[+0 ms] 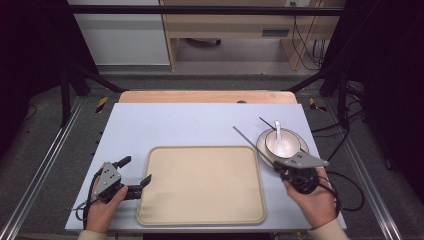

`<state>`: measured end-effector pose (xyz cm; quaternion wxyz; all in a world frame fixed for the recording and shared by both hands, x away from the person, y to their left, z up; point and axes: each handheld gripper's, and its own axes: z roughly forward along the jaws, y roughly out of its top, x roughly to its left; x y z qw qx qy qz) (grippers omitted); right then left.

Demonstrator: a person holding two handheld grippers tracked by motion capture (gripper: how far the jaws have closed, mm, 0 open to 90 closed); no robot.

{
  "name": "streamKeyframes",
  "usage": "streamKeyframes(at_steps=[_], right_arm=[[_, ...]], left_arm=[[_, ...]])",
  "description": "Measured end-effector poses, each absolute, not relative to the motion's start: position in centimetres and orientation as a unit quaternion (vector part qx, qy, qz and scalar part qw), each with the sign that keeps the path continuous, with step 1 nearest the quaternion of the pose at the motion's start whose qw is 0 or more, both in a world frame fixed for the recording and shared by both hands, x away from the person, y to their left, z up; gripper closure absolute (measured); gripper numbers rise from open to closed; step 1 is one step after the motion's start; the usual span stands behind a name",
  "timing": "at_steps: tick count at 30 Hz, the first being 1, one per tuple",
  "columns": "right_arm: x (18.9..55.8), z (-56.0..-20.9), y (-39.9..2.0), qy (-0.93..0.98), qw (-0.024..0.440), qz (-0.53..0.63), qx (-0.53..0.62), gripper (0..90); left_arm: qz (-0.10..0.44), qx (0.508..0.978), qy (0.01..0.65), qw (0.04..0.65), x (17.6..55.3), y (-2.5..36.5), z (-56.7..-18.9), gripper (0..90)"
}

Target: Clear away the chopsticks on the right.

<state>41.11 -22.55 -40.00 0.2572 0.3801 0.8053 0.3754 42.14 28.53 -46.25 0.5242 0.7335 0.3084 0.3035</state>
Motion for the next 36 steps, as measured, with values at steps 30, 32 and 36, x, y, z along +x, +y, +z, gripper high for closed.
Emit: streamKeyframes(at_steps=[30,32,36], right_arm=[[38.8,-46.6,-13.7,0.823,0.189,0.357,0.399,76.2],[38.8,-46.3,-13.9,0.818,0.189,0.362,0.405,73.3],[39.2,-44.9,-15.2,0.802,0.203,0.384,0.409,65.7]], left_arm=[[0.306,0.735,0.303,0.523,42.2,28.6,-46.1,5.0],[0.306,0.734,0.304,0.524,42.2,28.6,-46.1,5.0],[0.306,0.734,0.305,0.524,42.2,28.6,-46.1,5.0]])
